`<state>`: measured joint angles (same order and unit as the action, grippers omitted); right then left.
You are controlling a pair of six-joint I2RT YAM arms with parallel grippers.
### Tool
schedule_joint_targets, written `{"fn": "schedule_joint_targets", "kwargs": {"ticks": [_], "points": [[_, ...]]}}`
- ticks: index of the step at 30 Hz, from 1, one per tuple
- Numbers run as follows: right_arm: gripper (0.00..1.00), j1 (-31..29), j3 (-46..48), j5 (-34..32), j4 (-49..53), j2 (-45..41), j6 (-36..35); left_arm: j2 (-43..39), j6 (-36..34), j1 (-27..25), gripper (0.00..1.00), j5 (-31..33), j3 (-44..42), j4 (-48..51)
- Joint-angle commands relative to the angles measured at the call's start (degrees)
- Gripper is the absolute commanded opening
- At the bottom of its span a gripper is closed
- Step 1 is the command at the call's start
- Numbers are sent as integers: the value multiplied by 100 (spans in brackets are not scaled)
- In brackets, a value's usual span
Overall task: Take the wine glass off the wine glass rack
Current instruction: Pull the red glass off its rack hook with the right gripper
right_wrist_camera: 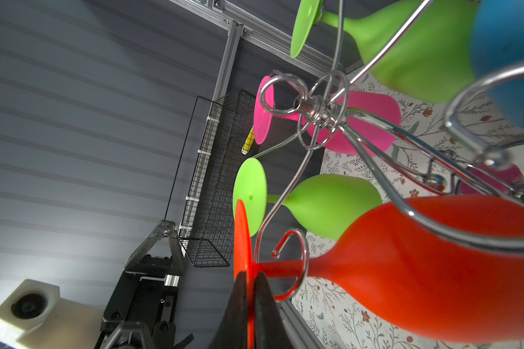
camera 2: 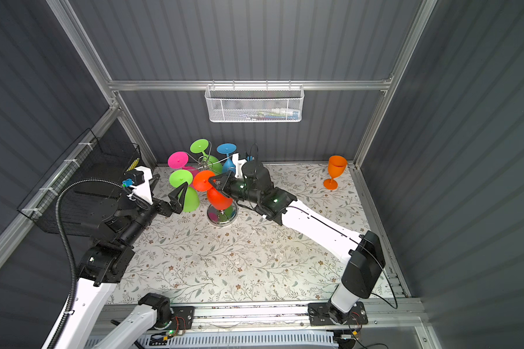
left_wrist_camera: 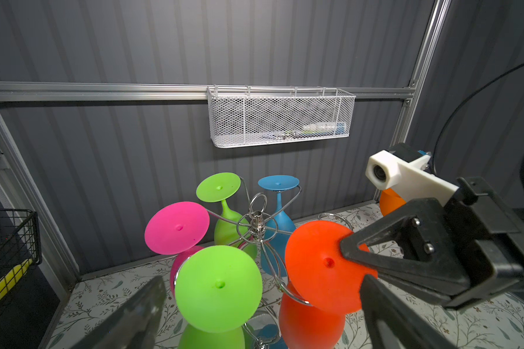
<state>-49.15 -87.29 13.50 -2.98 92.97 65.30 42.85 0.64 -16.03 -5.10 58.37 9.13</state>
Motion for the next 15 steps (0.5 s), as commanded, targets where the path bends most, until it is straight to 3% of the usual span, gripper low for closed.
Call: {"fn": "schedule_joint_targets", "kwargs": {"ticks": [1,15], "points": [[8,-34,-54,-102,-144,-178,-162,-77,-97,48,100,70,-102,-119],[5,-174,-122,-78,-120,-122,-124,-107,-108,48,100,123,-138,-154]]}}
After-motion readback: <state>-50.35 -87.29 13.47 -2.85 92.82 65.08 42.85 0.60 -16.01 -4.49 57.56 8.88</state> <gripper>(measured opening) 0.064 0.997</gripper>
